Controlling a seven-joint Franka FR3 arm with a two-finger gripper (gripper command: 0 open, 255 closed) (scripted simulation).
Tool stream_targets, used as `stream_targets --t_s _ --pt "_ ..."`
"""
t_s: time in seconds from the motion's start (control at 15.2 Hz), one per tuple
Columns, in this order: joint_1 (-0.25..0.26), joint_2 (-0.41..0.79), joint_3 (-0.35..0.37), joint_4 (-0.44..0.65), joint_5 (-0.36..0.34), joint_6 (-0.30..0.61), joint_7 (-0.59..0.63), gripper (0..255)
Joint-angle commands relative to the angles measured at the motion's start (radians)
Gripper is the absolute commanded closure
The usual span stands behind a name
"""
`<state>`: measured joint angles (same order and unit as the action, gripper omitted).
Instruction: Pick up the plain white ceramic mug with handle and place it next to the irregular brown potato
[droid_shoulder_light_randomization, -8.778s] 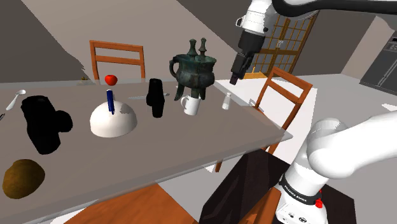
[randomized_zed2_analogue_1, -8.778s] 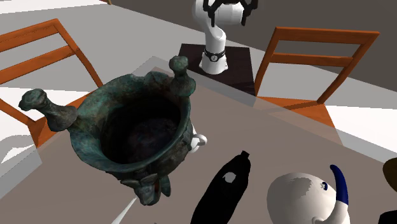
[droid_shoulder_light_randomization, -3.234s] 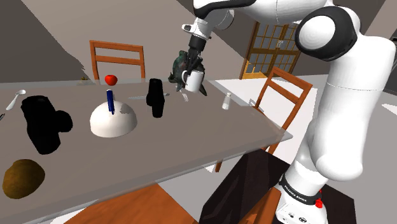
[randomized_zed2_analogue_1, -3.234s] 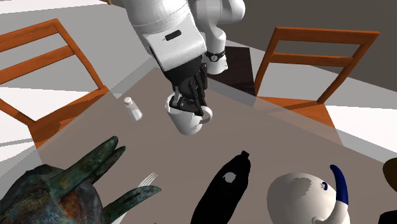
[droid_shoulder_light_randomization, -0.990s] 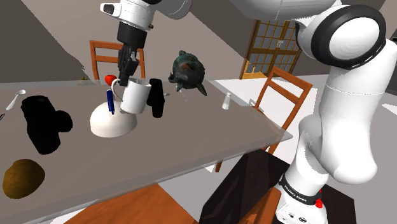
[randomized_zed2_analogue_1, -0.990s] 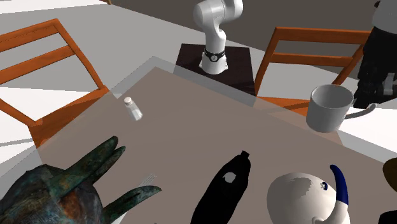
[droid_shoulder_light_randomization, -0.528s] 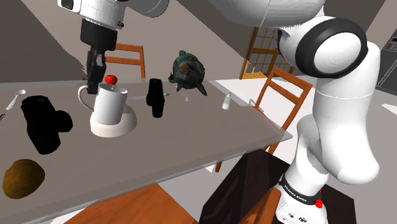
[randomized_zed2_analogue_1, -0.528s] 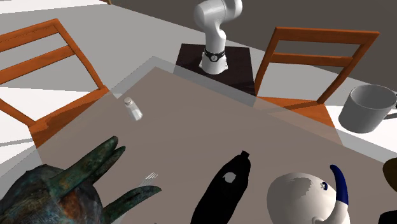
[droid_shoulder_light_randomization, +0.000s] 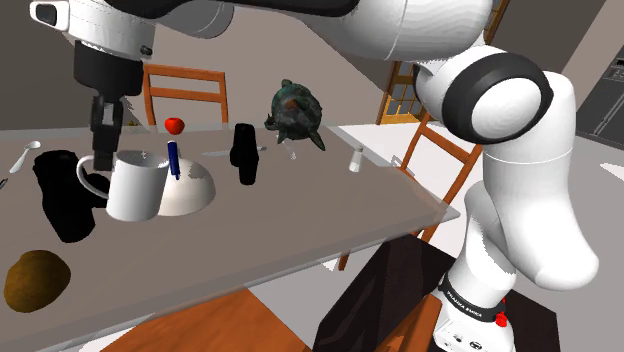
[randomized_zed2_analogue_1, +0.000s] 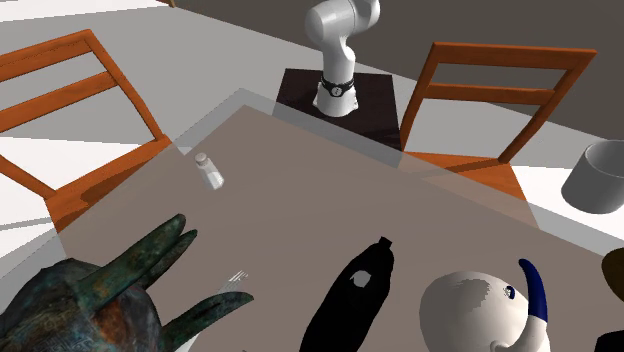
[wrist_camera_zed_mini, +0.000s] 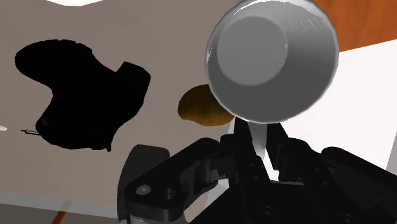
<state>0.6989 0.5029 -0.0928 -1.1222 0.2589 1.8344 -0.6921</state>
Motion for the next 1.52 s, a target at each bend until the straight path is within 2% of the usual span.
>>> stream_targets --t_s 0.0,0.66,1.45 --pt "0.003 -0.004 0.000 -0.030 0.000 0.027 -0.003 255" --pt "0.011 -0.018 0.003 -0.185 0.010 0.165 -0.033 255" --pt "0.013 0.003 0.010 -0.312 0.028 0.310 -0.068 255"
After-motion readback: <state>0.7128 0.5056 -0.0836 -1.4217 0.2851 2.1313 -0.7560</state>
